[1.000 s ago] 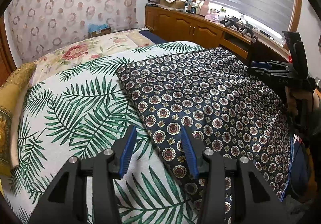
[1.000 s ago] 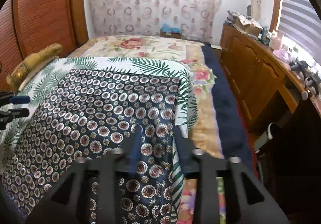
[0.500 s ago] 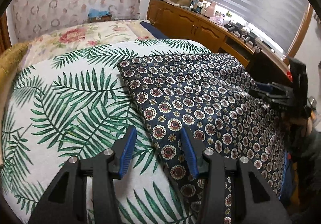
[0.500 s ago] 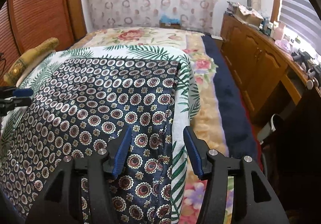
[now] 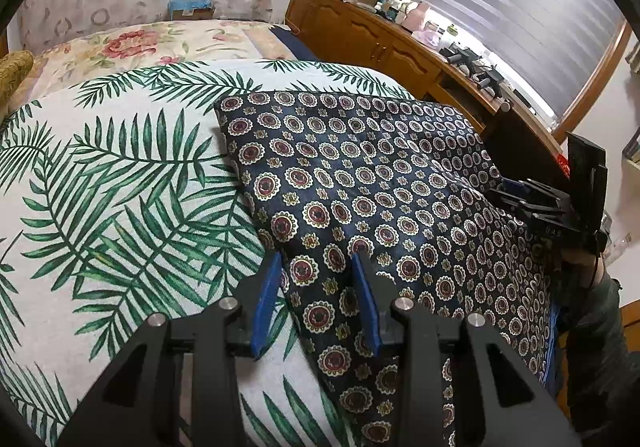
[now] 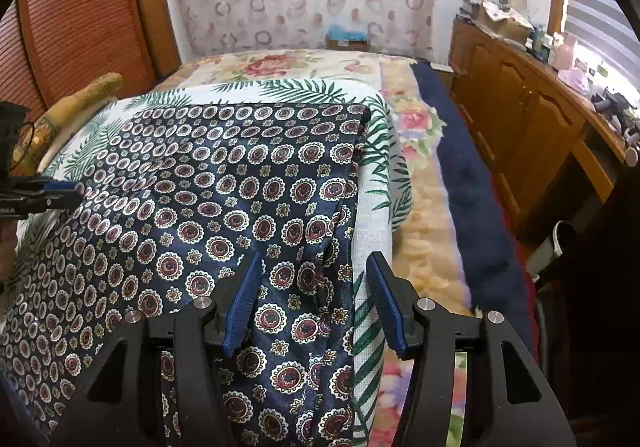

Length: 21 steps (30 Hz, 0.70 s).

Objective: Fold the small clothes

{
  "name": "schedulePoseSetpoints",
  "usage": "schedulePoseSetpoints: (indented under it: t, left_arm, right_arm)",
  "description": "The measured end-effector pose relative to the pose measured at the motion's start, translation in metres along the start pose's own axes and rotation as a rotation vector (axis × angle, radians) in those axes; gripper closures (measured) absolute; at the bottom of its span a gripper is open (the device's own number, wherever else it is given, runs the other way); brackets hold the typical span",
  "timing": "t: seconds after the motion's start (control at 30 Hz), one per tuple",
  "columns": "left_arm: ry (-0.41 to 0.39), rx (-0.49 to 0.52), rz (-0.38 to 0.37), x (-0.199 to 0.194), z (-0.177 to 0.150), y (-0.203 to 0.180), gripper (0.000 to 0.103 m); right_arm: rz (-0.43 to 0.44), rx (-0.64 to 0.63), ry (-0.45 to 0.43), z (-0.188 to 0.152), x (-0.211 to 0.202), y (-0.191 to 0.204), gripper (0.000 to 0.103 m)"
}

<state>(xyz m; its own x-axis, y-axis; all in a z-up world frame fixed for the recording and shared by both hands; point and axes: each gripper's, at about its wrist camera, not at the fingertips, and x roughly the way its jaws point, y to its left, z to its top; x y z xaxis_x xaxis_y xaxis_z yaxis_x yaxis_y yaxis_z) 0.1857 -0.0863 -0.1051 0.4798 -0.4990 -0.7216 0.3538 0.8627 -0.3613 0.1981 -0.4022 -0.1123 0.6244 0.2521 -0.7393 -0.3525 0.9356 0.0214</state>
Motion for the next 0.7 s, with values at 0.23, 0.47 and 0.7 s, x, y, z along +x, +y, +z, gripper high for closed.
schedulePoseSetpoints:
  t: [0.23, 0.47, 0.7]
  left_arm:
    - [-0.010, 0.044, -0.002, 0.002, 0.001, -0.005, 0.099]
    - [-0.095, 0.113, 0.026, -0.019, 0.007, -0.019, 0.101]
    - [-0.167, 0.111, 0.076, -0.044, 0.023, -0.001, 0.102]
  right_arm:
    - [0.052, 0.017, 0.021, 0.001, 0.004, -0.004, 0.048]
    - [0.089, -0.008, 0.027, 0.001, 0.004, 0.000, 0.081]
    - [0.132, -0.065, 0.014, 0.010, 0.003, 0.017, 0.099]
